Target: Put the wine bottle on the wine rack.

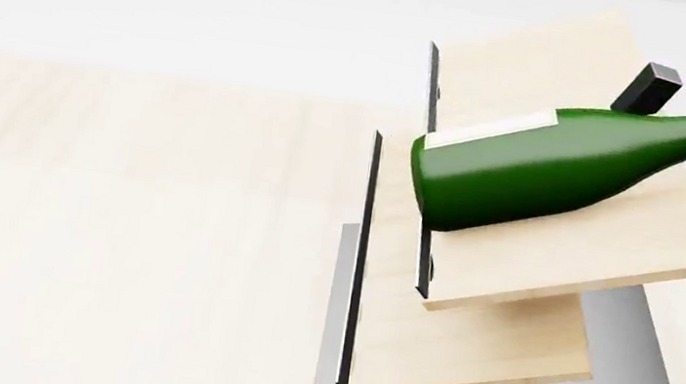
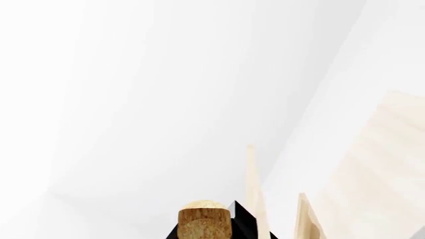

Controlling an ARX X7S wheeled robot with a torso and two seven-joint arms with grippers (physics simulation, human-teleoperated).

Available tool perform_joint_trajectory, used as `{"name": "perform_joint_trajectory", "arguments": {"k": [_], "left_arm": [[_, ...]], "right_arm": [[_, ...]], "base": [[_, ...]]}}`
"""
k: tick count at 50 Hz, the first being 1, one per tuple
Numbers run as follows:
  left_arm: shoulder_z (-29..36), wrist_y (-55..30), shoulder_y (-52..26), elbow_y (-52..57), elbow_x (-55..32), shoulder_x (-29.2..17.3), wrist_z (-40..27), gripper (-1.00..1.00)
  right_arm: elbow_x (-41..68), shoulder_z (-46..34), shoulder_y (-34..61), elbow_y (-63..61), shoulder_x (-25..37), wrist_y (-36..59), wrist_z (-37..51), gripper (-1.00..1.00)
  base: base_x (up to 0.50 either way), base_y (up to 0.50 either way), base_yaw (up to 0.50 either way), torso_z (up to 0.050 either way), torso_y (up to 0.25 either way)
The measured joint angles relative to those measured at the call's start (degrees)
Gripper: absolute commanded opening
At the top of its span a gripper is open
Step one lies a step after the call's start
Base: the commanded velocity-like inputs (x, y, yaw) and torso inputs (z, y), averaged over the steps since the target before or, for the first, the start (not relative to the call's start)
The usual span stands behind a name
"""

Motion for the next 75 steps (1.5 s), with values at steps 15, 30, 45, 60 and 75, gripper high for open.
{"name": "perform_joint_trajectory", "arguments": {"k": [15, 30, 45, 60, 75], "left_arm": [[0.1, 0.0, 0.0, 0.0, 0.0, -0.1, -0.1, 1.0], [0.3, 0.0, -0.1, 0.0, 0.1, -0.1, -0.1, 1.0], [0.4, 0.1, -0.1, -0.1, 0.1, -0.1, -0.2, 1.0], [0.5, 0.1, -0.1, -0.1, 0.1, -0.2, -0.3, 1.0], [0.5, -0.1, -0.2, 0.0, 0.1, -0.2, -0.3, 1.0]], "right_arm": [[-1.0, 0.2, 0.4, 0.3, 0.0, 0.8, 0.1, 1.0], [-1.1, 0.9, 0.0, -0.9, 0.7, 0.7, 0.3, 1.0], [1.0, 5.0, -3.6, -4.7, 3.7, -1.8, 0.5, 1.0], [3.1, 9.2, -7.7, -8.2, 6.2, -4.9, 1.1, 1.0], [0.6, 11.4, -10.4, -13.0, 8.6, -9.0, 4.0, 1.0]], "base": [[0.0, 0.0, 0.0, 0.0, 0.0], [0.0, 0.0, 0.0, 0.0, 0.0], [0.0, 0.0, 0.0, 0.0, 0.0], [0.0, 0.0, 0.0, 0.0, 0.0], [0.0, 0.0, 0.0, 0.0, 0.0]]}}
